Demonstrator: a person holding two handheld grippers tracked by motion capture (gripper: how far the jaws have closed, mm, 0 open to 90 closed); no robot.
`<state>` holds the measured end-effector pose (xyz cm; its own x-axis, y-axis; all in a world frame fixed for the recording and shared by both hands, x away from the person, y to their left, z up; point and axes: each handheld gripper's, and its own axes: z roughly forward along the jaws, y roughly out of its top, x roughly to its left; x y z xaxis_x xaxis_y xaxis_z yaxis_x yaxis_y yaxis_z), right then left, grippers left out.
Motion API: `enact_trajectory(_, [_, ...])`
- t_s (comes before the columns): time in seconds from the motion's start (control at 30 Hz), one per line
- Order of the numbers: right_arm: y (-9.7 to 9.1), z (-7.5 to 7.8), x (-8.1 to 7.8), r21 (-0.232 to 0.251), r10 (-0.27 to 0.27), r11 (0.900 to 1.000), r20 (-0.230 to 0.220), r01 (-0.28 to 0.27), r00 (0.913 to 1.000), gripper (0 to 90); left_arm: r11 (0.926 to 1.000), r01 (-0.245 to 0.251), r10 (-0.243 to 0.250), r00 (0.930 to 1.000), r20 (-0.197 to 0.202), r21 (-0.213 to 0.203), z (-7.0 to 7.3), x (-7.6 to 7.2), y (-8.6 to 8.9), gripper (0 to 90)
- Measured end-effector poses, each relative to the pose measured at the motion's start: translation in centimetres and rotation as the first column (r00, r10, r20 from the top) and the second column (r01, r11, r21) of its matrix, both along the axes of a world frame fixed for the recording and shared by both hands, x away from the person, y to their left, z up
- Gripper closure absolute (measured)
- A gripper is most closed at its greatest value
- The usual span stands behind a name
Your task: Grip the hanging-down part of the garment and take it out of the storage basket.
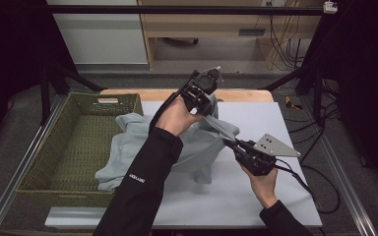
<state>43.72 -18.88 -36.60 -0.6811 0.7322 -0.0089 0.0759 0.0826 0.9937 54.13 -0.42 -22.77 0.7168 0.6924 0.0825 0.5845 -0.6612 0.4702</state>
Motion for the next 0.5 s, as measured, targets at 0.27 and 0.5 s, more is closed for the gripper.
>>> enact_trajectory(0.27, [-1.1,0.3,-0.2,-0.009,-0.022,0.9997,0.002,0.022,0.9998,86.0,0.9996,0.025,-0.025,0.9997,-0.005,0.010,0.1,-0.2,-0.5,83.0])
enact_trajectory(0.5, [-1.7,0.7,-0.3,-0.001,-0.046,0.9990,0.015,0.046,0.9989,85.9,0.9998,0.022,-0.022,0.9998,-0.003,-0.002,0.0,-0.3,-0.6,83.1])
